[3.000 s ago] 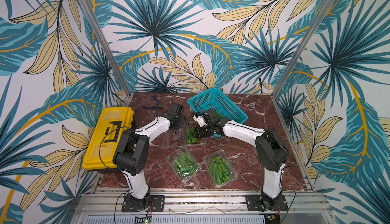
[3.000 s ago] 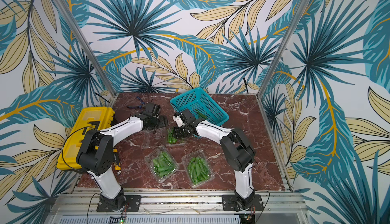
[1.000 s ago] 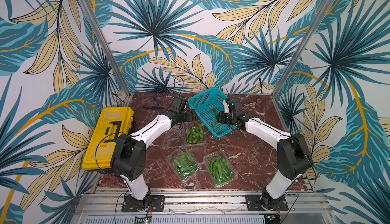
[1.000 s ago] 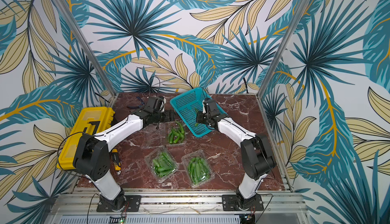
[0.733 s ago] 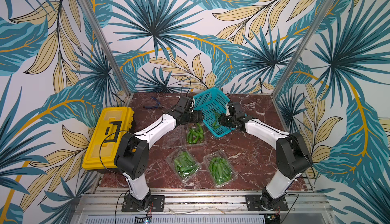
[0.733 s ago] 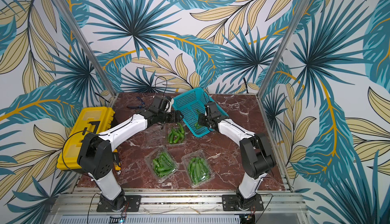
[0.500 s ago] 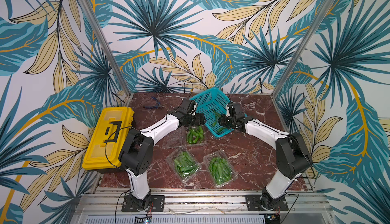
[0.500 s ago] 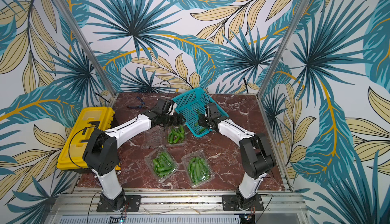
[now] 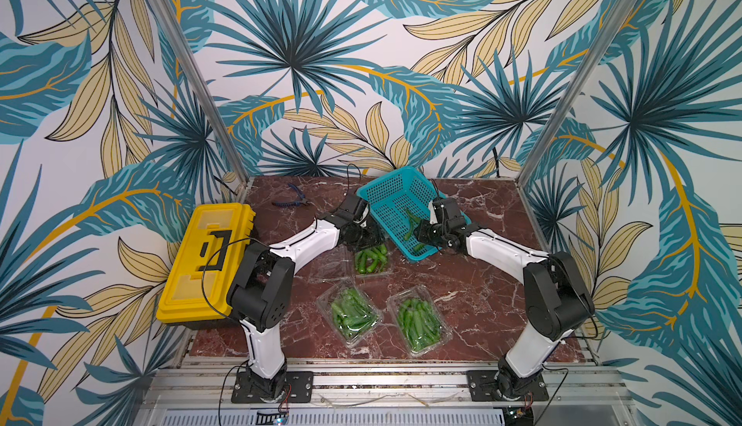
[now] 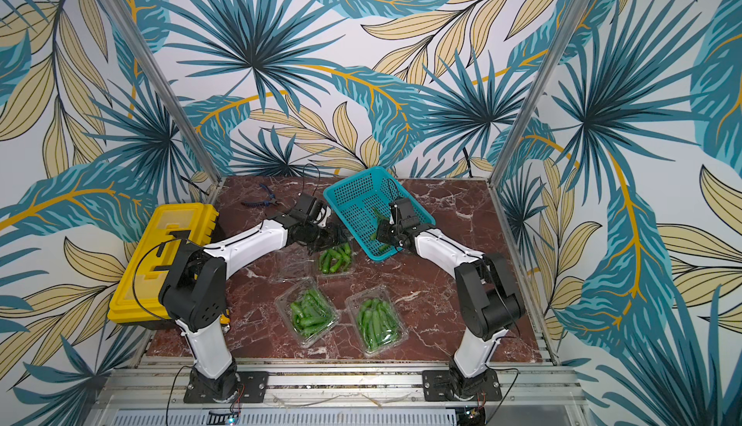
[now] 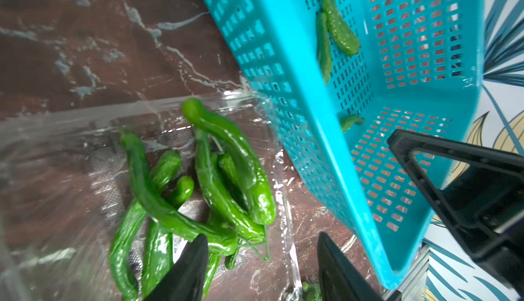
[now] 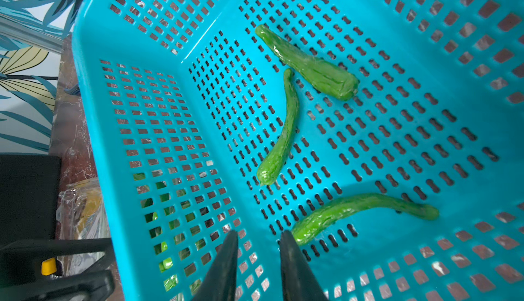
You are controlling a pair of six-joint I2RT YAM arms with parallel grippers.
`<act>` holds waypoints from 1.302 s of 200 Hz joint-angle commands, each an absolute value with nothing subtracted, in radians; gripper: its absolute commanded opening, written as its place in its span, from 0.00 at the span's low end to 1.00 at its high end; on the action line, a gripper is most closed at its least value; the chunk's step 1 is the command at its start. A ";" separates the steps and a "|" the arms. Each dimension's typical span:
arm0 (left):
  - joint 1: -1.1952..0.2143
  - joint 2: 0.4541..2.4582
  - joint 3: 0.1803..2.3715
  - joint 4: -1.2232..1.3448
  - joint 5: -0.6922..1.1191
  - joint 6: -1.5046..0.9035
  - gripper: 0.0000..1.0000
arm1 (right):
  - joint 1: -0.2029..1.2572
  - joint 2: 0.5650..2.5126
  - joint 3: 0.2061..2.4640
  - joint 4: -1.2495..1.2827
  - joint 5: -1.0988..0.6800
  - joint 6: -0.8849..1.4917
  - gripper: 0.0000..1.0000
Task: Take small green peppers out of containers
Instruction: Pick up the green pepper from the packing box.
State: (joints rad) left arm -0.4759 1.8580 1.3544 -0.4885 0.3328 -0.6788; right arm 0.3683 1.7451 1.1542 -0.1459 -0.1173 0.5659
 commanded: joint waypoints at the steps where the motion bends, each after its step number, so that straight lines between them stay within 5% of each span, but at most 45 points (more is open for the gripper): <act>1: -0.470 1.898 1.354 -0.539 0.309 -0.679 0.61 | 0.369 1.758 1.129 -0.118 -0.138 0.577 0.28; 93: -0.465 1.977 1.414 -0.619 0.263 -0.645 0.41 | 0.371 1.759 1.114 -0.095 -0.176 0.594 0.27; 181: -0.475 1.897 1.431 -0.632 0.208 -0.584 0.03 | 0.371 1.755 1.115 -0.086 -0.204 0.602 0.27; 260: -0.493 1.713 1.414 -0.650 0.145 -0.534 0.00 | 0.370 1.759 1.118 -0.073 -0.221 0.610 0.27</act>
State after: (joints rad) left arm -0.4900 1.7470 1.4052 -0.6258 0.1646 -0.5659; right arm 0.3683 1.7451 1.1294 -0.0971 -0.2050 0.5961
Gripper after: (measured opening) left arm 0.126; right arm 0.270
